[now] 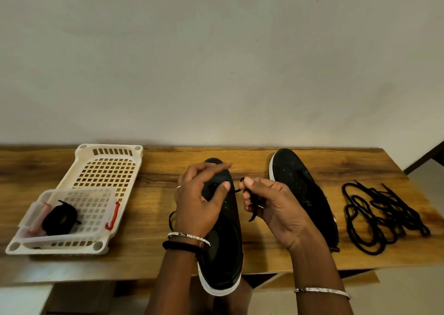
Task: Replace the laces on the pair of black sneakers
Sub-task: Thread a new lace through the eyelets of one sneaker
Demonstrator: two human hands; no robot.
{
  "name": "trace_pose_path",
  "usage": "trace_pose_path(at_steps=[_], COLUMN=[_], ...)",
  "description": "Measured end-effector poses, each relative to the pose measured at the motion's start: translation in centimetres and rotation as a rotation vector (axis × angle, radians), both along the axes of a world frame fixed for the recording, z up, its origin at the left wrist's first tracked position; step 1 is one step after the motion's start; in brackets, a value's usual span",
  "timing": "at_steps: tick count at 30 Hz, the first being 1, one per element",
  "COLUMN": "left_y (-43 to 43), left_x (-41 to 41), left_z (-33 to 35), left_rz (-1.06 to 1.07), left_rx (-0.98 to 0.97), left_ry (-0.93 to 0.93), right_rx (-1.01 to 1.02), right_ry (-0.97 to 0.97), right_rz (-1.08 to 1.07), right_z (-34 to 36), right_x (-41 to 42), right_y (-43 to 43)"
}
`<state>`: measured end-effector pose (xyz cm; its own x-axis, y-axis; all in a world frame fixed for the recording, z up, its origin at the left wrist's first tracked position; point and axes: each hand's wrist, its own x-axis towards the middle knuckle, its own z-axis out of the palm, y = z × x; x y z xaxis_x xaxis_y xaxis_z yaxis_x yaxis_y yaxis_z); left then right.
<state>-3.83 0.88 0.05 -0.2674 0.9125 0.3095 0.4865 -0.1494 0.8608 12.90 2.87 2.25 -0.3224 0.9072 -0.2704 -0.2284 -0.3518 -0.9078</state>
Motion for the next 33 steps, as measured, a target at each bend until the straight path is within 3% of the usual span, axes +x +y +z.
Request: trace_pose_path(at_steps=[6,9,14,21,24,27,29,33], left_y=[0.2,0.2,0.2,0.1,-0.1,-0.4,-0.6,-0.7], left_x=[0.2,0.2,-0.4,-0.5,-1.3,-1.9,-2.0,-2.9], left_z=[-0.8,-0.9,-0.8,-0.7,-0.4,-0.3,-0.3,-0.3], left_rz=[0.034,0.204,0.467,0.366,0.13,-0.082,-0.027,0.23], left_rx=[0.002,-0.047,-0.063,-0.118,-0.132,-0.181,-0.172,-0.143], left_ry=[0.119,0.212,0.107,-0.227,-0.347,-0.334,-0.274,-0.227], right_rx=[-0.013,-0.077,-0.142,-0.227,-0.212,-0.23,-0.229,-0.218], right_ry=[-0.047,0.068,0.233,0.499,0.51,0.573,0.606,0.442], right_rz=[0.065,0.019,-0.045,-0.038,-0.117,-0.256,-0.341,-0.424], right_z=[0.0,0.3,0.5,-0.1,-0.2,-0.1,-0.3,-0.9], right_x=[-0.2,0.1,0.8,0.9,0.9,0.7,0.6,0.1], right_y=[-0.2,-0.1,0.0,0.3,0.4,0.7,1.0,1.1])
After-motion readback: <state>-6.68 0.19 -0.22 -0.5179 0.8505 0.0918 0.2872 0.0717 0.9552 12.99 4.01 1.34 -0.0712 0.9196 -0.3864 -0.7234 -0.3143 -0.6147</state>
